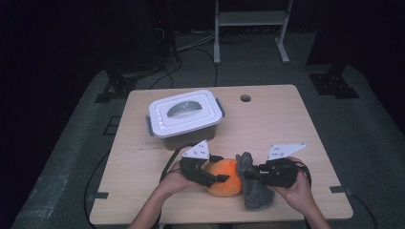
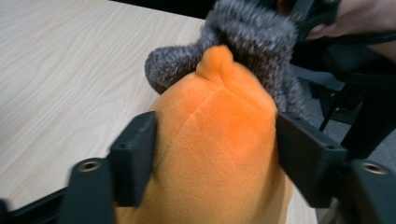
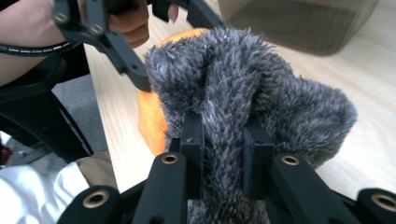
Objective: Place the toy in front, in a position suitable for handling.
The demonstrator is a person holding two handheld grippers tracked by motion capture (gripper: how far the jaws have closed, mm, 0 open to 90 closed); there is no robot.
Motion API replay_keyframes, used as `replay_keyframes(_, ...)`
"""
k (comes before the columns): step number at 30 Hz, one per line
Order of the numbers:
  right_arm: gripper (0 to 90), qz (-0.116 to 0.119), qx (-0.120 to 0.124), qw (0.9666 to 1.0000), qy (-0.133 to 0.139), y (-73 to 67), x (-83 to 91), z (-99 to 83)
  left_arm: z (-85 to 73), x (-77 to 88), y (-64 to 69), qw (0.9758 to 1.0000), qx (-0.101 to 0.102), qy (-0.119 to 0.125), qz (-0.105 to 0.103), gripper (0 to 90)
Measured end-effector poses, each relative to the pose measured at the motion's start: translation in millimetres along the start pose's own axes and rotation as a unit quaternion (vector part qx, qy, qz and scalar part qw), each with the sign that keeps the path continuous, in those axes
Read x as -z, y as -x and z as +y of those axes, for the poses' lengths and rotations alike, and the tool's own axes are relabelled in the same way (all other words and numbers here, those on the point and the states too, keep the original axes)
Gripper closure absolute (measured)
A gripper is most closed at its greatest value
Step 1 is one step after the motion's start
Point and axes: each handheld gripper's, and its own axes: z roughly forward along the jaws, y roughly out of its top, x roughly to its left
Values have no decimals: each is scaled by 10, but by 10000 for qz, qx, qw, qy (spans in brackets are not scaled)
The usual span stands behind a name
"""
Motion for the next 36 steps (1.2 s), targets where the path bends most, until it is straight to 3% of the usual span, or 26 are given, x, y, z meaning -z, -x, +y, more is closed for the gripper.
replay_keyframes(4, 736, 66, -80, 9999, -56, 43, -24, -57, -40, 36, -68, 9999, 105, 22, -55, 176)
replay_keyframes(7, 734, 66, -134, 9998, -89, 87, -10, -88, -112, 29, -151, 9994, 313, -72, -130, 166)
replay_keyframes(11, 730, 55, -325, 9993, -203, 194, -4, -174, -155, 30, -156, 9992, 233, -51, -308, 334)
replay_keyframes(14, 727, -40, -321, 9988, -373, 216, 17, -198, -139, 19, -125, 9994, 164, -101, -278, 358)
replay_keyframes(17, 728, -395, -162, 9985, -331, 161, 109, -135, -117, 2, -96, 9995, 139, -120, -245, 351)
replay_keyframes(21, 725, -273, 30, 9996, 76, 39, 197, 8, -103, -27, -68, 9995, 45, -126, -271, 333)
replay_keyframes(23, 721, -235, 129, 9996, -3, 2, 143, 22, -101, -30, -56, 9995, -9, -144, -279, 304)
replay_keyframes(25, 720, -140, 79, 9998, -73, 22, 91, -12, -104, -21, -57, 9993, -68, -168, -316, 265)
replay_keyframes(29, 721, -14, -8, 9999, -131, 68, 84, -68, -120, -37, -92, 9989, 22, -205, -416, 169)
replay_keyframes(36, 721, 64, -121, 9994, -319, 136, 57, -150, -199, -43, -144, 9987, 80, -232, -451, 125)
